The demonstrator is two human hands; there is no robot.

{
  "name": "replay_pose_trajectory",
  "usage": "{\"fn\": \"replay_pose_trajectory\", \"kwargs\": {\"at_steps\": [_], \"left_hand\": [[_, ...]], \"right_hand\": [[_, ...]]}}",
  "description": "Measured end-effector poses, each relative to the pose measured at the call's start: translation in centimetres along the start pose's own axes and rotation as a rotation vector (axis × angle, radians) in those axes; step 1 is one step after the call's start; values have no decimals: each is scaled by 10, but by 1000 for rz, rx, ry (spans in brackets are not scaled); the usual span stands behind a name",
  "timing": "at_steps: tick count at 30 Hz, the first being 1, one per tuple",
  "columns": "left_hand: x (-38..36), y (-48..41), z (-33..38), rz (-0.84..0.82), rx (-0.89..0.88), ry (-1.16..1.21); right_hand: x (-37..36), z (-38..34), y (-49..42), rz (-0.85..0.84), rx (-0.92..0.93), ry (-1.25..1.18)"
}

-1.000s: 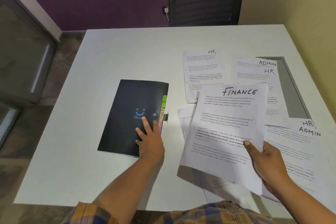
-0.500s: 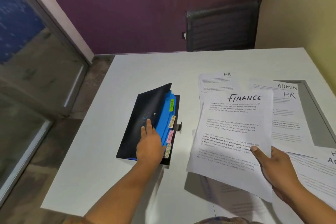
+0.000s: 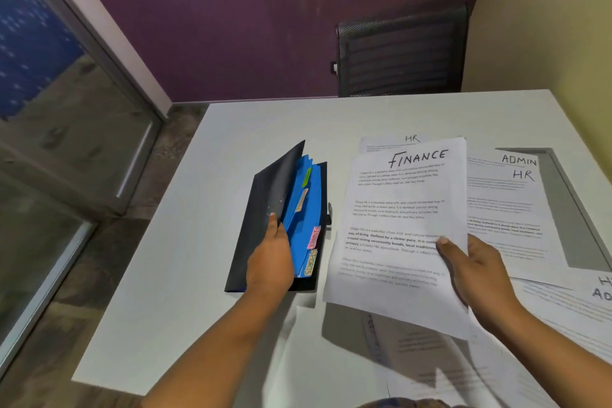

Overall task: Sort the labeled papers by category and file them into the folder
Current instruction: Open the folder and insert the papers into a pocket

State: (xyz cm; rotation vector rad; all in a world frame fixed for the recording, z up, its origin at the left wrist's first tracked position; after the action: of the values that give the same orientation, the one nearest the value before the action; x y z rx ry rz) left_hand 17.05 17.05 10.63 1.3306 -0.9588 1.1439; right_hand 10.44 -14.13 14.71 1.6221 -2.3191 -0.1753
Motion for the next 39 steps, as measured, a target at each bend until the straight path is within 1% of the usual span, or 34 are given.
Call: {"fn": "replay_pose_trajectory", "kwargs": {"at_steps": [3,7,12,16,21,28,34,37,39], "left_hand": [[0,6,3,3,-12,113],[3,16,8,44,5,236],[7,25,13,32,28,368],[8,31,13,52,37,422],[8,39,12,70,37,427],[6,42,10,75,28,444],[6,49,13,67,30,436],[4,50,15,67,39,430],[3,50,16,65,45,430]], "right_hand": [[-18,-20,-6,-49,70,38],[-43,-39,-19,-73,108,131],[-69,-56,-20,-104,222,312],[-83,-59,-17,-112,288,437],[-100,-53,-9,-133,328,483],[-115,-47,1,-154,315,537],[-134,-42,-5,-237,250,572],[-145,-40,-8,-248,225,589],[-153,-39,-8,-312,192,614]]}}
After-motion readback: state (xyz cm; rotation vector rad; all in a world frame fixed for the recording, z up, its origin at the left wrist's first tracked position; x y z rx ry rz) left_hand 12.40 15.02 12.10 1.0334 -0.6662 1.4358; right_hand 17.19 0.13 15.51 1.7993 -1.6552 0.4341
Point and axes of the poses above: each hand's wrist, its own y-axis away from the middle knuckle, its own x-axis out of the back of the hand, z = x × y, the point moved 4 cm from there along -y, towards the middle knuckle, and after that the axes turned 6 degrees about -y, right-handed, at the moved point
